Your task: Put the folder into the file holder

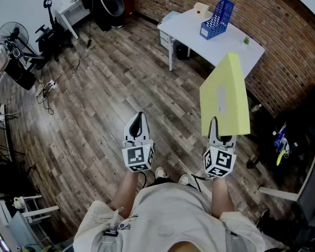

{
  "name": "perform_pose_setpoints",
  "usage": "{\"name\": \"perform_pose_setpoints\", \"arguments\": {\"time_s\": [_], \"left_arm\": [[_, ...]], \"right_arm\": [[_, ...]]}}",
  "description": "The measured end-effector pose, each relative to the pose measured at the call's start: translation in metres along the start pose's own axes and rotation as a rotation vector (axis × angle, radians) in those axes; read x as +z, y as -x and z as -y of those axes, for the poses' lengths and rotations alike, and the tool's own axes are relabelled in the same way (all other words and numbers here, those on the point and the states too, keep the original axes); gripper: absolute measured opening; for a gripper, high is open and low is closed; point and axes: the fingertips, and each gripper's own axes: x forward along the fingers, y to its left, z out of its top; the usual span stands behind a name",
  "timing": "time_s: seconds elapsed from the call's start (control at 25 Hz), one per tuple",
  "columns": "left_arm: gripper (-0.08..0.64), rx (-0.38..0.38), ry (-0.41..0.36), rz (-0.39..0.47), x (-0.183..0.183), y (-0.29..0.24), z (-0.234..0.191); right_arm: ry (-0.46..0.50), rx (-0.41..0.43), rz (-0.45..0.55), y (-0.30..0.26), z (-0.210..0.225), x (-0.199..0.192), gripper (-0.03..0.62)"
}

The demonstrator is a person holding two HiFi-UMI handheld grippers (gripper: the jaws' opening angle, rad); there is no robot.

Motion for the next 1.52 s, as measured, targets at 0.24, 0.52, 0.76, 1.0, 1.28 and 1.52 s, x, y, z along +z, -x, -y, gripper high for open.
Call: {"name": "perform_pose_setpoints", "arguments": {"time_s": [0.24,0.52,0.76,1.0,1.28,1.52], "left_arm": [[0.008,0.001,-0.026,0.002,0.005,0.013,0.031],[0.008,0.028,-0.053,0.001,0.009,0.026,0.057],[0.008,0.05,-0.023,-0.023,0.003,0.04,0.082],[0.008,0.088,-0.048,-0.043,0.001,0.057,0.098],[0.008,0.086,-0.061,-0.053,-0.003,0.06,0.113],[0.008,0.079,-0.054,-0.048,-0.004,0.051,0.115]], "right_arm": [[-0.005,0.018,0.004,0.011,0.025,0.003,0.17],[0.032,0.071,0.008,0.018,0.04,0.001,0.175],[0.041,0.126,-0.001,0.026,0.054,-0.011,0.17],[0.036,0.168,-0.01,0.033,0.064,-0.021,0.17],[0.028,0.184,-0.024,0.033,0.071,-0.029,0.172],[0.041,0.182,-0.025,0.027,0.073,-0.028,0.172]]}}
